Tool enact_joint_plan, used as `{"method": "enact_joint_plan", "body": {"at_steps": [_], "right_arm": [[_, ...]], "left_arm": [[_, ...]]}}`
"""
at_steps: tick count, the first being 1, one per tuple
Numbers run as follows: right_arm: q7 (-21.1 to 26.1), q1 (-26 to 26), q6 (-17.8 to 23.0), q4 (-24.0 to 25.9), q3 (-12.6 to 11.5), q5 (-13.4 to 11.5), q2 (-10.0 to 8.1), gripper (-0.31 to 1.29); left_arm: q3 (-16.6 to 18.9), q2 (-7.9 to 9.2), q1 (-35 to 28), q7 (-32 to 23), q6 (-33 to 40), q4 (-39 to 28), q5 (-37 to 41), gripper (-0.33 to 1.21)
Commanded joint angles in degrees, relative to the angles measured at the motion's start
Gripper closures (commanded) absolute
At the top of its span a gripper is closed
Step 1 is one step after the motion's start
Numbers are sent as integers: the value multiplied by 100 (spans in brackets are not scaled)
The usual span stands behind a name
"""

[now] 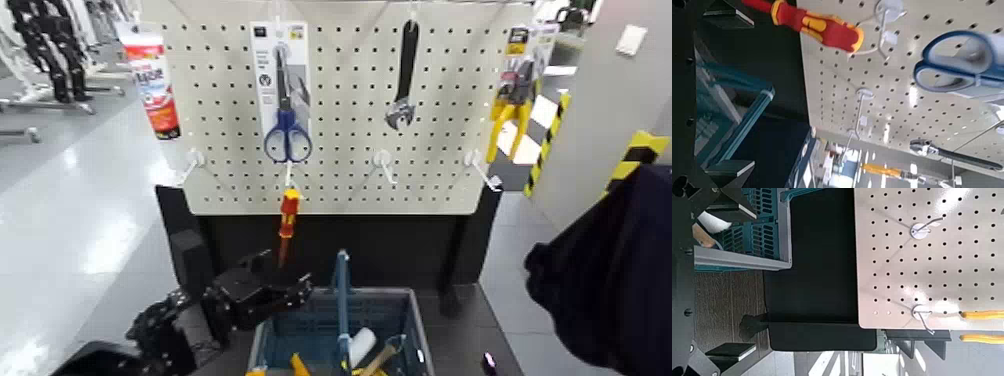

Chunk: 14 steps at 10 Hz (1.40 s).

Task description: Put the yellow paint brush into the crate.

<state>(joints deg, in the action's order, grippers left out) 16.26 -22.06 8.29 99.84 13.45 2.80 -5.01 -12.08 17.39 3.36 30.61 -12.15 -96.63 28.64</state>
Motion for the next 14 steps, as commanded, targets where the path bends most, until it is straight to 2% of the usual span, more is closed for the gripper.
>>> {"method": "enact_joint_plan", "body": {"at_steps": [1, 6, 10, 14], "right_arm": [[0, 0, 33, -8, -18, 19, 0, 14], [0, -9, 50, 9, -18, 28, -9, 14], [-35, -26, 50, 9, -44, 63, 0, 14], [-61, -35, 24, 35, -70, 10, 18, 14]], "left_arm": [[558, -324, -662, -407, 310, -427, -676, 7], [1077, -684, -1496, -1321, 925, -717, -1731, 7], [1200, -992, -1962, -1787, 1198, -822, -2284, 7], [1077, -1036, -2446, -2402, 1523, -945, -2566, 8]]}}
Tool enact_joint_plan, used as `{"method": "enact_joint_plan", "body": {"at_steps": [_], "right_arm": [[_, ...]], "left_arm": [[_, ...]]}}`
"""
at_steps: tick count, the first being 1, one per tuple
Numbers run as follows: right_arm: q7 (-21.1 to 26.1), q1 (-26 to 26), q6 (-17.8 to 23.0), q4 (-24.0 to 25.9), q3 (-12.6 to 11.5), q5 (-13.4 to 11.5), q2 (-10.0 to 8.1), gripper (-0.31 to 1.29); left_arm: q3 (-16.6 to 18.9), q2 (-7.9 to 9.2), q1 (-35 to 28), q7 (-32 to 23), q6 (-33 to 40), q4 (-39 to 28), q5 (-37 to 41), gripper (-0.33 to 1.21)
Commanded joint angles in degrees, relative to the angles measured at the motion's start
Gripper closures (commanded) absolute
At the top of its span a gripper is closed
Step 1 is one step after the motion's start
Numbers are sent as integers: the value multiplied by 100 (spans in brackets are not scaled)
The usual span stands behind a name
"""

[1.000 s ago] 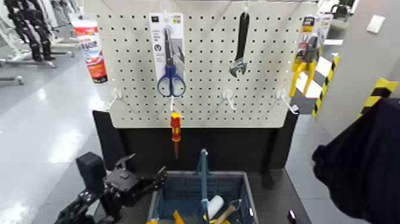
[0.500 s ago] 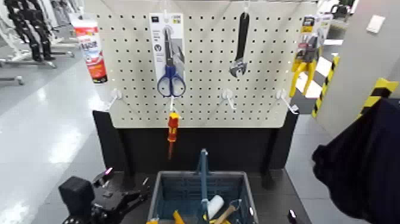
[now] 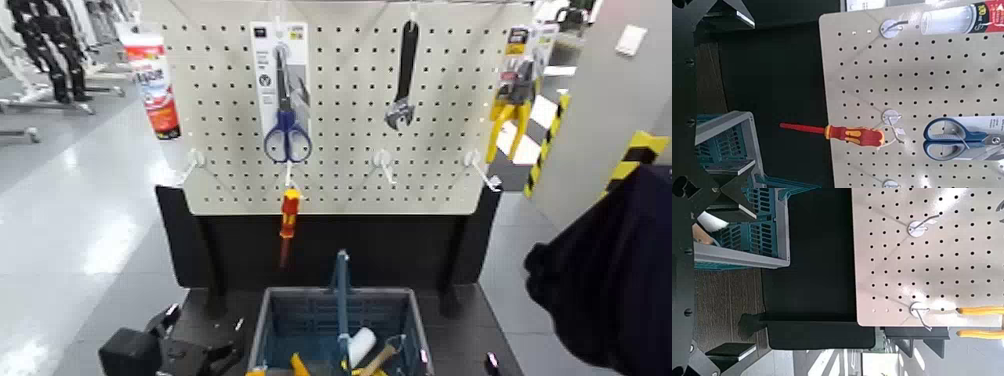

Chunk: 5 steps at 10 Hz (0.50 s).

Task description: Put the yellow paint brush into the crate.

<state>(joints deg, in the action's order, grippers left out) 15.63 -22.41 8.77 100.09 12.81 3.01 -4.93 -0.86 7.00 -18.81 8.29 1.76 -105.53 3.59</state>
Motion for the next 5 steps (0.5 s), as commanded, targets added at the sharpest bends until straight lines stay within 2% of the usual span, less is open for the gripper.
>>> {"method": "enact_joint_plan", "body": {"at_steps": [1, 5], "right_arm": [[1, -9, -33, 11, -7, -11, 9, 14], [-7, -9, -94, 37, -33, -81, 9, 14]], "left_arm": [[-81, 12, -325, -284, 166, -91, -113, 8], [-169, 3, -457, -530, 246, -135, -113, 9]]}}
